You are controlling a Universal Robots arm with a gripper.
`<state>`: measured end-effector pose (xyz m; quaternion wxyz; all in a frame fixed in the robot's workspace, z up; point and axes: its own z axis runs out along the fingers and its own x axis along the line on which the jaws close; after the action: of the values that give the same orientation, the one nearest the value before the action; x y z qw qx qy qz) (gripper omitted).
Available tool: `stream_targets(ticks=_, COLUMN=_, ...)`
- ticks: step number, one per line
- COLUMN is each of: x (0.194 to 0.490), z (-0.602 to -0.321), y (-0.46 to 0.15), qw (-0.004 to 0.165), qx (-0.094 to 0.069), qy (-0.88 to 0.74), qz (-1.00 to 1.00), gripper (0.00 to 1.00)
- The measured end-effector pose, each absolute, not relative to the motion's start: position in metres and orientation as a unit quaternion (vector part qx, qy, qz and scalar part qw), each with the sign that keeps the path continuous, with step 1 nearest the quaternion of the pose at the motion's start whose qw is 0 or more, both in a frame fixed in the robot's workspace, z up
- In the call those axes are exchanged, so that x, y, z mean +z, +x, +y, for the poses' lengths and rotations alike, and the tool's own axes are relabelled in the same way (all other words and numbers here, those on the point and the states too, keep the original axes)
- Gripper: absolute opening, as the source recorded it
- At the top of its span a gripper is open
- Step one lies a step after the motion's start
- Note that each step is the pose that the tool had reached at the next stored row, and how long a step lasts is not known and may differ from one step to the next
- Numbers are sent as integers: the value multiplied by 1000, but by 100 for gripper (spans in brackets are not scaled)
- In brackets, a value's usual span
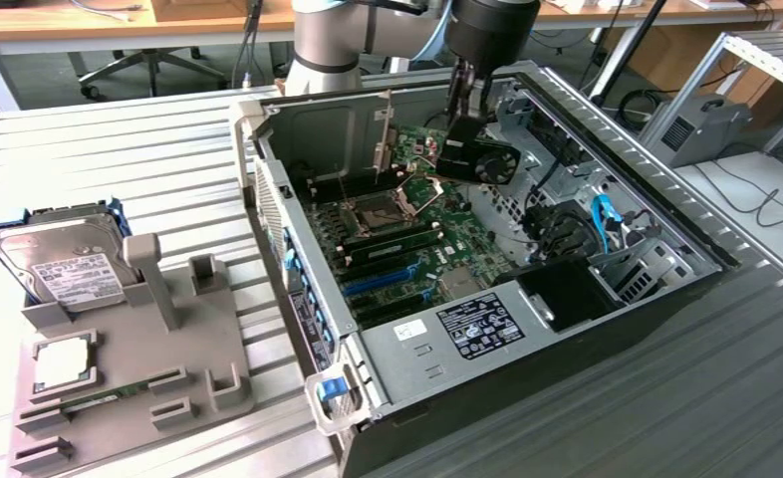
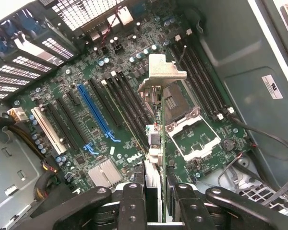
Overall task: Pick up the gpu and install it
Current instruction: 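Insert the gpu into the slot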
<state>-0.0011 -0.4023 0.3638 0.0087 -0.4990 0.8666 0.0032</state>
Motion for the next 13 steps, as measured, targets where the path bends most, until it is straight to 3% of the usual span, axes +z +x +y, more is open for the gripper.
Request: stream_targets(ticks=13, x=364, z=-402, y=-1, qw=9, qx=3, qy=-521, qz=853, gripper=28)
